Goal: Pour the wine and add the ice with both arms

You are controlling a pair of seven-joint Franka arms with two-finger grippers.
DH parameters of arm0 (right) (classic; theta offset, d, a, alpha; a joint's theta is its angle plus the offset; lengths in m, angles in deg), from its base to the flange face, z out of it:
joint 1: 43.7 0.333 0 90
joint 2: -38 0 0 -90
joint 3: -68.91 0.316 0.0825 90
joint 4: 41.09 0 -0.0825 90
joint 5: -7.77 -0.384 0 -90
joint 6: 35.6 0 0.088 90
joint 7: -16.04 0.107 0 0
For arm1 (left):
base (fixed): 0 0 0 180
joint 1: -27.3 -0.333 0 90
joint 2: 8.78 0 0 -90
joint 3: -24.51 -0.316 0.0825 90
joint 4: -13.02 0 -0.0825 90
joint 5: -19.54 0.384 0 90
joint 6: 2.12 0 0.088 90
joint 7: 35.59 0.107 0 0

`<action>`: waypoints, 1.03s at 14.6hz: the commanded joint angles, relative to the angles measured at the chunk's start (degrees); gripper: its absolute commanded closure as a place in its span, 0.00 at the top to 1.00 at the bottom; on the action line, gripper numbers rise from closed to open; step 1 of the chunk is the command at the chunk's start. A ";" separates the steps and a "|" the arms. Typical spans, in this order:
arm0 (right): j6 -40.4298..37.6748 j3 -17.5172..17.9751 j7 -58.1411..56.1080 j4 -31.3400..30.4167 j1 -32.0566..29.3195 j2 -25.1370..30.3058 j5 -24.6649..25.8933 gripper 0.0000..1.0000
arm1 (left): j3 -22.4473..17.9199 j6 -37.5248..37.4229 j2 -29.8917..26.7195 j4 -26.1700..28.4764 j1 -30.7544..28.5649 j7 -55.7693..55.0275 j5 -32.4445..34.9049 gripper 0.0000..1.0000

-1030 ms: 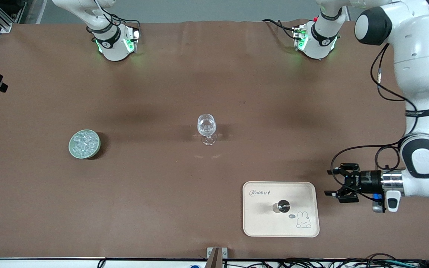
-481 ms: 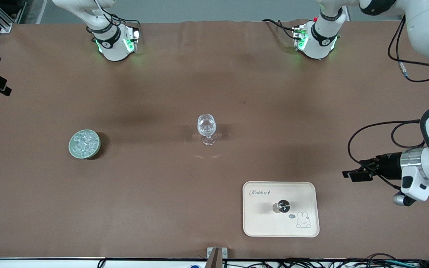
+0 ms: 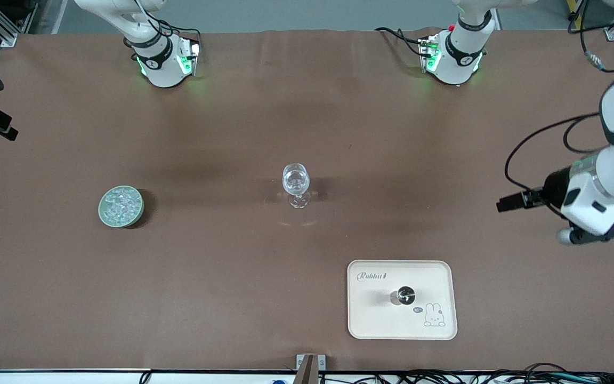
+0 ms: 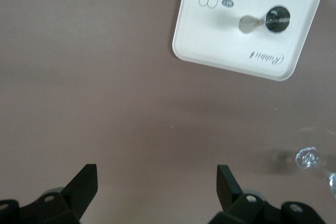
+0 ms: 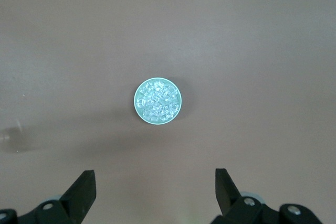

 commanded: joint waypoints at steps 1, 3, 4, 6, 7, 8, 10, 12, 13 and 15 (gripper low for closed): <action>0.18 0.05 -0.46 -1.69 0.15 1.63 -0.83 1.00 | 0.26 2.48 -10.60 12.00 -0.47 3.18 1.19 1.00; 0.10 0.05 -0.46 -1.69 0.24 1.63 -0.83 1.00 | 0.26 2.75 -13.77 14.99 -0.38 3.54 1.19 1.00; 0.10 0.05 -0.46 -1.69 0.41 1.63 -0.83 1.00 | 0.26 3.10 -15.27 16.31 0.05 3.54 1.11 1.00; 0.01 0.05 -0.46 -1.69 0.41 1.63 -0.83 1.00 | 0.17 3.97 -19.48 20.60 1.02 3.54 1.11 1.00; -0.08 0.05 -0.46 -1.69 0.50 1.72 -0.83 1.00 | 0.09 4.42 -21.42 22.89 1.02 3.54 1.11 1.00; -0.08 0.05 -0.46 -1.69 0.50 1.72 -0.83 1.00 | 0.09 4.86 -23.18 24.92 1.11 3.54 1.11 1.00; 0.09 0.05 -0.46 -1.69 0.50 1.72 -0.83 1.00 | 0.09 5.83 -25.82 27.74 1.29 3.63 1.11 1.00; 0.27 0.05 -0.46 -1.60 0.41 1.63 -0.83 1.00 | 0.17 6.00 -26.44 28.54 1.38 3.98 1.19 1.00; 0.45 0.05 -0.29 -1.51 0.41 1.63 -0.83 1.00 | 0.09 6.26 -26.45 28.45 1.38 6.59 1.19 1.00; 0.80 0.05 -0.02 -1.25 0.50 1.55 -0.83 1.00 | -0.18 6.35 -26.36 28.19 1.29 9.17 1.19 1.00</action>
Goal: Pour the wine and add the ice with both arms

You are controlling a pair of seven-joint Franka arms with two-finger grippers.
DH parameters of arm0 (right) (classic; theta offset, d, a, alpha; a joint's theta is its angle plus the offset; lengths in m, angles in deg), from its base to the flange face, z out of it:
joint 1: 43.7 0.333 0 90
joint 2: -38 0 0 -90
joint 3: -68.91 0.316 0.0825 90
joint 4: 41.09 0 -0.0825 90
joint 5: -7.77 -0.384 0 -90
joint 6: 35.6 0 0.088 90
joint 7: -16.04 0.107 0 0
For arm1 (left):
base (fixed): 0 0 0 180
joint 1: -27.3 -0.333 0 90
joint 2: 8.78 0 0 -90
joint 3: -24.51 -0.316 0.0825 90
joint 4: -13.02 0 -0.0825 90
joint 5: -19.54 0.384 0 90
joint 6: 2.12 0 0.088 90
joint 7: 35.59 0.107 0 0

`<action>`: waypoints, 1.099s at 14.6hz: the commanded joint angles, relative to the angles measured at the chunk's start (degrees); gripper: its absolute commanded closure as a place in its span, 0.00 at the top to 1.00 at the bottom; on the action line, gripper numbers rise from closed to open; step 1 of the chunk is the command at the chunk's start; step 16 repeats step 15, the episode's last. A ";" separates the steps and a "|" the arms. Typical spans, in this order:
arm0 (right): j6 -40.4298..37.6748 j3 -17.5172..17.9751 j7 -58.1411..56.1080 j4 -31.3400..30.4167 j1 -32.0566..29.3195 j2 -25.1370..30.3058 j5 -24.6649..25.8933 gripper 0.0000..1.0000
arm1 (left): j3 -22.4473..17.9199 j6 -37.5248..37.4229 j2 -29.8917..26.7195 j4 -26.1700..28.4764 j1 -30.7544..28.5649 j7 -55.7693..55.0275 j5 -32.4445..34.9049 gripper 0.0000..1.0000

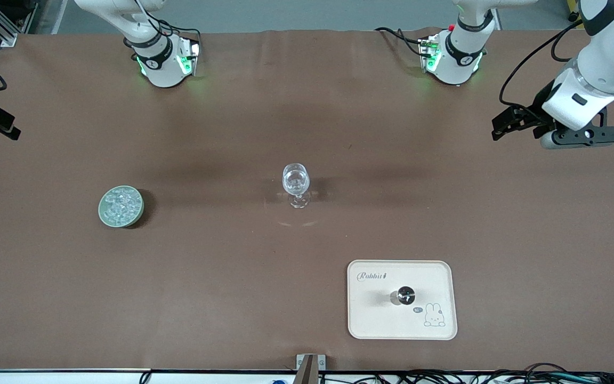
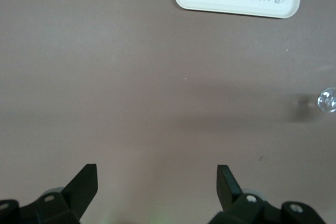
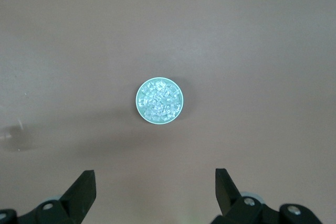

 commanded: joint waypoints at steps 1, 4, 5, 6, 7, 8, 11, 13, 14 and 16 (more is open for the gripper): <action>0.72 -0.04 -0.02 -0.87 0.18 1.45 -0.81 1.00 | -0.42 1.51 -0.33 0.26 0.13 2.01 1.02 1.00; 0.90 -0.04 -0.11 -0.43 0.18 1.36 -0.81 1.00 | -0.69 0.73 4.83 -6.57 0.04 -2.52 1.55 1.00; 0.99 -0.04 -0.11 -0.42 0.18 1.36 -0.81 1.00 | -0.78 -1.37 6.77 -9.74 -0.05 -8.30 1.63 1.00; 0.99 -0.04 -0.11 -0.42 0.09 1.36 -0.81 1.00 | -0.86 -2.09 7.58 -11.08 0.21 -9.32 2.85 1.00; 0.99 -0.04 -0.11 -0.42 0.09 1.27 -0.81 1.00 | -0.86 -1.75 7.58 -11.18 0.21 -7.59 4.69 1.00; 1.07 -0.04 -0.11 -0.42 0.09 1.27 -0.81 1.00 | -0.86 -1.74 7.58 -11.61 0.30 -3.83 5.06 1.00; 0.99 -0.04 -0.11 -0.42 0.09 1.27 -0.81 1.00 | -0.86 -1.83 8.81 -12.76 0.39 0.69 5.32 1.00; 0.90 -0.04 -0.11 -0.42 0.09 1.36 -0.81 1.00 | -0.86 -1.74 8.81 -13.20 0.48 0.52 5.24 1.00; 0.90 -0.04 -0.11 -0.42 0.09 1.27 -0.81 1.00 | -0.86 -1.83 8.73 -13.29 0.48 0.60 5.24 1.00; 0.90 -0.04 -0.11 -0.42 0.09 1.27 -0.81 1.00 | -0.86 -1.92 8.73 -13.20 0.39 0.60 5.24 1.00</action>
